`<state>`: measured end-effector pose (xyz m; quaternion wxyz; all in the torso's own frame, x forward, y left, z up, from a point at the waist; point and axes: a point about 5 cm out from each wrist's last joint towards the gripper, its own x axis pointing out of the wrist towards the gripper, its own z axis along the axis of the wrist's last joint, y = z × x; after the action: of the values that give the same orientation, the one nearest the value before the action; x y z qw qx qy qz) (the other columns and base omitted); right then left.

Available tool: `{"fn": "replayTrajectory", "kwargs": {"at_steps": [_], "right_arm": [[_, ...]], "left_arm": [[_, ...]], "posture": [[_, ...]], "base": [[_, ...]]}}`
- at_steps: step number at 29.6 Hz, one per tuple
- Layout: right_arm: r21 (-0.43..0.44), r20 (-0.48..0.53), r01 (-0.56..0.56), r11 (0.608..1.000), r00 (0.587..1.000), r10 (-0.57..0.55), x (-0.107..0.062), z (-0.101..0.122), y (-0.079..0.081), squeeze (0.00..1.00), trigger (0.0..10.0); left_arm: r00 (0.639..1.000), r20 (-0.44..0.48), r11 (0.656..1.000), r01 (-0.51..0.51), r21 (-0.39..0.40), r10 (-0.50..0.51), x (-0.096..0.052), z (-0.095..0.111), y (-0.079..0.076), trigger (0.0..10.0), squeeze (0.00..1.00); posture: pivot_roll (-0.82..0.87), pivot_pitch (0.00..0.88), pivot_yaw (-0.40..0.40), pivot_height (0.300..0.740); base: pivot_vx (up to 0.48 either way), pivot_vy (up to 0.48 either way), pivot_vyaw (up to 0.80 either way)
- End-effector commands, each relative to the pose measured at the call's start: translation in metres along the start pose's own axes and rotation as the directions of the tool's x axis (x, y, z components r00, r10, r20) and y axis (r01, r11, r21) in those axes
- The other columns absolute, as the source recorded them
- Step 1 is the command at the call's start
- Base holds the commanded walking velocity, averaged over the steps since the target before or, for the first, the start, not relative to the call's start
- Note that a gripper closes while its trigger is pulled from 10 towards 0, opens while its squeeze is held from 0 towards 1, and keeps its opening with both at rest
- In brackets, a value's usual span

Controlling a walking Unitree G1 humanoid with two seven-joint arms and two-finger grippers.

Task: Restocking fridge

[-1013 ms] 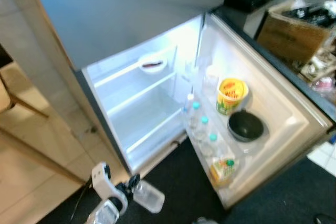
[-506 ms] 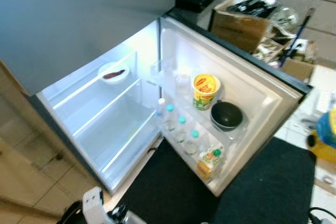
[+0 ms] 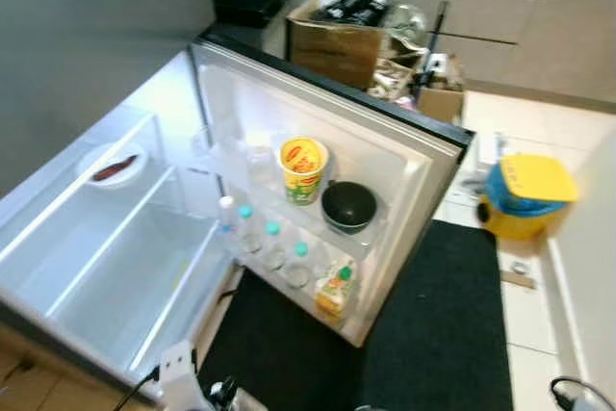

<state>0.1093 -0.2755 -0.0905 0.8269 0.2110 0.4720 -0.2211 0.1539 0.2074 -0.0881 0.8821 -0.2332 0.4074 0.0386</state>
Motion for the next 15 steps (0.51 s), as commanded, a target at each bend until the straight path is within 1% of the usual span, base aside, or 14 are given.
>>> {"fn": "replayTrajectory", "kwargs": {"at_steps": [1, 2, 3, 5, 6, 7, 8, 9, 10, 11, 12, 13, 14, 15], "right_arm": [[-0.092, 0.042, -0.135, 0.987, 0.989, 0.14, 0.003, 0.011, 0.019, 0.0, 10.0], [-0.092, 0.042, -0.135, 0.987, 0.989, 0.14, 0.003, 0.011, 0.019, 0.0, 10.0], [-0.106, 0.061, -0.286, 0.952, 0.954, 0.293, 0.004, 0.02, 0.036, 0.0, 10.0], [-0.106, 0.061, -0.286, 0.952, 0.954, 0.293, 0.004, 0.02, 0.036, 0.0, 10.0], [-0.133, 0.059, -0.377, 0.917, 0.92, 0.387, 0.003, 0.025, 0.046, 0.0, 10.0], [-0.153, 0.055, -0.434, 0.888, 0.893, 0.446, 0.002, 0.028, 0.052, 0.0, 10.0], [-0.153, 0.055, -0.434, 0.888, 0.893, 0.446, 0.002, 0.028, 0.052, 0.0, 10.0], [-0.178, 0.04, -0.537, 0.825, 0.833, 0.552, 0.0, 0.035, 0.062, 0.0, 10.0], [-0.21, 0.006, -0.656, 0.725, 0.741, 0.672, -0.004, 0.042, 0.075, 0.0, 10.0], [-0.227, -0.02, -0.723, 0.652, 0.673, 0.74, -0.007, 0.046, 0.083, 0.0, 10.0], [-0.237, -0.039, -0.76, 0.605, 0.63, 0.776, -0.009, 0.049, 0.088, 0.0, 10.0], [-0.263, -0.089, -0.812, 0.522, 0.559, 0.824, -0.013, 0.051, 0.095, 0.0, 10.0], [-0.263, -0.089, -0.812, 0.522, 0.559, 0.824, -0.013, 0.051, 0.095, 0.0, 10.0], [-0.286, -0.138, -0.847, 0.447, 0.498, 0.856, -0.016, 0.053, 0.102, 0.0, 10.0]], "left_arm": [[0.999, -0.033, 1.0, 0.001, 0.019, -0.001, -0.002, -0.008, 0.001, 10.0, 0.0], [0.999, -0.033, 1.0, 0.001, 0.019, -0.001, -0.002, -0.008, 0.001, 10.0, 0.0], [0.999, -0.042, 1.0, 0.0, 0.023, 0.001, -0.003, -0.01, 0.001, 10.0, 0.0], [0.999, -0.042, 1.0, 0.0, 0.023, 0.001, -0.003, -0.01, 0.001, 10.0, 0.0], [0.999, -0.048, 1.0, -0.001, 0.031, 0.003, -0.003, -0.011, 0.002, 10.0, 0.0], [0.999, -0.052, 0.999, -0.002, 0.036, 0.004, -0.003, -0.012, 0.002, 10.0, 0.0], [0.999, -0.052, 0.999, -0.002, 0.036, 0.004, -0.003, -0.012, 0.002, 10.0, 0.0], [0.999, -0.053, 0.999, -0.004, 0.037, 0.006, -0.003, -0.011, 0.002, 10.0, 0.0], [0.999, -0.054, 0.999, -0.005, 0.039, 0.007, -0.004, -0.011, 0.003, 10.0, 0.0], [0.999, -0.054, 0.999, -0.006, 0.039, 0.008, -0.004, -0.011, 0.003, 10.0, 0.0], [0.999, -0.054, 0.999, -0.007, 0.039, 0.009, -0.004, -0.011, 0.004, 10.0, 0.0], [0.999, -0.054, 0.999, -0.006, 0.04, 0.008, -0.004, -0.011, 0.003, 10.0, 0.0], [0.999, -0.054, 0.999, -0.006, 0.04, 0.008, -0.004, -0.011, 0.003, 10.0, 0.0], [0.999, -0.054, 0.999, -0.006, 0.04, 0.008, -0.003, -0.011, 0.003, 10.0, 0.0]], "posture": [[-0.05, 0.091, 0.0, 0.74], [-0.05, 0.091, 0.0, 0.74], [-0.05, 0.09, 0.001, 0.74], [-0.05, 0.09, 0.001, 0.74], [-0.05, 0.092, 0.002, 0.74], [-0.05, 0.092, 0.002, 0.74], [-0.05, 0.092, 0.002, 0.74], [-0.05, 0.095, 0.004, 0.74], [-0.05, 0.096, 0.005, 0.74], [-0.05, 0.096, 0.005, 0.74], [-0.05, 0.096, 0.005, 0.74], [-0.05, 0.098, 0.005, 0.74], [-0.05, 0.098, 0.005, 0.74], [-0.05, 0.097, 0.006, 0.74]], "base": [[0.0, 0.0, 0.0], [0.0, 0.0, 0.0], [0.0, 0.0, 0.0], [0.0, 0.0, 0.0], [0.0, 0.0, 0.0], [0.0, 0.0, 0.0], [0.0, 0.0, 0.0], [0.0, 0.0, 0.0], [0.0, 0.0, 0.0], [0.0, 0.0, 0.0], [0.0, 0.0, 0.0], [0.0, 0.0, 0.0], [0.0, 0.0, 0.0], [0.0, 0.0, 0.0]]}}
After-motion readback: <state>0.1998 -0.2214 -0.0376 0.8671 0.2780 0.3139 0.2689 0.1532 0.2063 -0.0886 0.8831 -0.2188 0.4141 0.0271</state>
